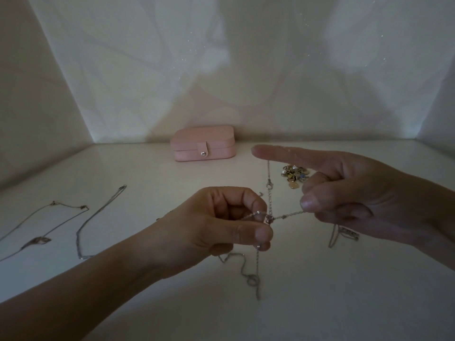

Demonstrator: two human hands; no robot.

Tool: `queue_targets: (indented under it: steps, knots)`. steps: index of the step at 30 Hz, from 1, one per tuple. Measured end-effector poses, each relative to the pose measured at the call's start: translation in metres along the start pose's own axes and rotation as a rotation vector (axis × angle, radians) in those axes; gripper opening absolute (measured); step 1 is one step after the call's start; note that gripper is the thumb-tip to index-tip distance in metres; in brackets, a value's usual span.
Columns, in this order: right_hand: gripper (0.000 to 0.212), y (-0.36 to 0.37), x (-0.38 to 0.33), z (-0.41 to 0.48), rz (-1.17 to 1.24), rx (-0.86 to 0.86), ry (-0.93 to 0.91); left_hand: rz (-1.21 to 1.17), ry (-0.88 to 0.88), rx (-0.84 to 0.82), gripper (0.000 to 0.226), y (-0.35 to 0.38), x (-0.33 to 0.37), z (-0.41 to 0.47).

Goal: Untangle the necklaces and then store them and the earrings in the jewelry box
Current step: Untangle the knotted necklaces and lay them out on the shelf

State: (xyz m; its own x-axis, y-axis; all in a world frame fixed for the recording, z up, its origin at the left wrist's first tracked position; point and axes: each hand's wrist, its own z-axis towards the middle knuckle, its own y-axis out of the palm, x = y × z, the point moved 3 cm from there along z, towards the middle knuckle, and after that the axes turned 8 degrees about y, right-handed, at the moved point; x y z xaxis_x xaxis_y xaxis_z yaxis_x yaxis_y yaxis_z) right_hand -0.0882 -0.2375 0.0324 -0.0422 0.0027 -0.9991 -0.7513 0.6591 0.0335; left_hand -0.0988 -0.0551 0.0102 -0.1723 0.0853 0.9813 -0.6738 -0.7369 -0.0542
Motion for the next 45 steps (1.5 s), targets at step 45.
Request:
queue_targets:
  steps: [45]
  knots:
    - [0.008,0.023,0.011,0.001,-0.789,0.596,-0.221,-0.002,-0.152,0.253,0.018,0.002,-0.014,0.003]
